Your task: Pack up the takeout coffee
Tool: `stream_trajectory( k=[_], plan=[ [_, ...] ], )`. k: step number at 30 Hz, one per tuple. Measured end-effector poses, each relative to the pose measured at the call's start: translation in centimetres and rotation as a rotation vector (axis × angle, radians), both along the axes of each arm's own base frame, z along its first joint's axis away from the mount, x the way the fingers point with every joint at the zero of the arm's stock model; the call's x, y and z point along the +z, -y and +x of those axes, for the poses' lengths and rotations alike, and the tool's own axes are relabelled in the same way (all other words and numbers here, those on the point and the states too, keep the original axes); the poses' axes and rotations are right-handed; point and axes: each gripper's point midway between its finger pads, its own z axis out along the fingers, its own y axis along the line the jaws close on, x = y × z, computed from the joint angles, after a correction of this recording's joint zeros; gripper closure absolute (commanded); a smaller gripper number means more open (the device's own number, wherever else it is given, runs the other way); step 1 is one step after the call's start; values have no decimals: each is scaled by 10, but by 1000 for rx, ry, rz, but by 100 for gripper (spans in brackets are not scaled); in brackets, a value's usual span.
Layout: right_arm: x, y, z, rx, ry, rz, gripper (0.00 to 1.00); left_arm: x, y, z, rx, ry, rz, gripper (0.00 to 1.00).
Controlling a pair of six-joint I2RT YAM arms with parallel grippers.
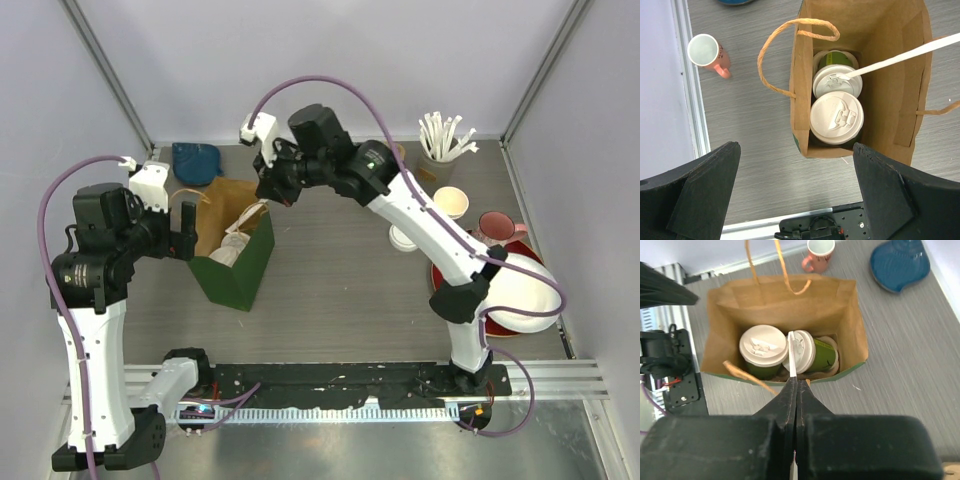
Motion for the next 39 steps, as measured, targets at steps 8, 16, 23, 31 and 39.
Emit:
stream_trajectory(
  k=[8, 16, 23, 31, 39],
  plan=[
    [-16, -15, 23, -98, 6, -10, 24, -1, 0, 0, 0, -2, 0, 0],
    [12, -6, 47, -231, 88, 47, 16, -1, 0, 0, 0, -3, 1, 0],
    [28, 101, 110, -548, 123, 72, 43, -3, 0, -1, -1, -6, 1, 0],
    [-21, 379, 221, -1249, 135, -27, 70, -5, 0, -1, -1, -11, 2, 0],
    [-145, 366, 270, -1182, 6, -235, 48, -8, -1, 2, -5, -26, 12, 0]
  ],
)
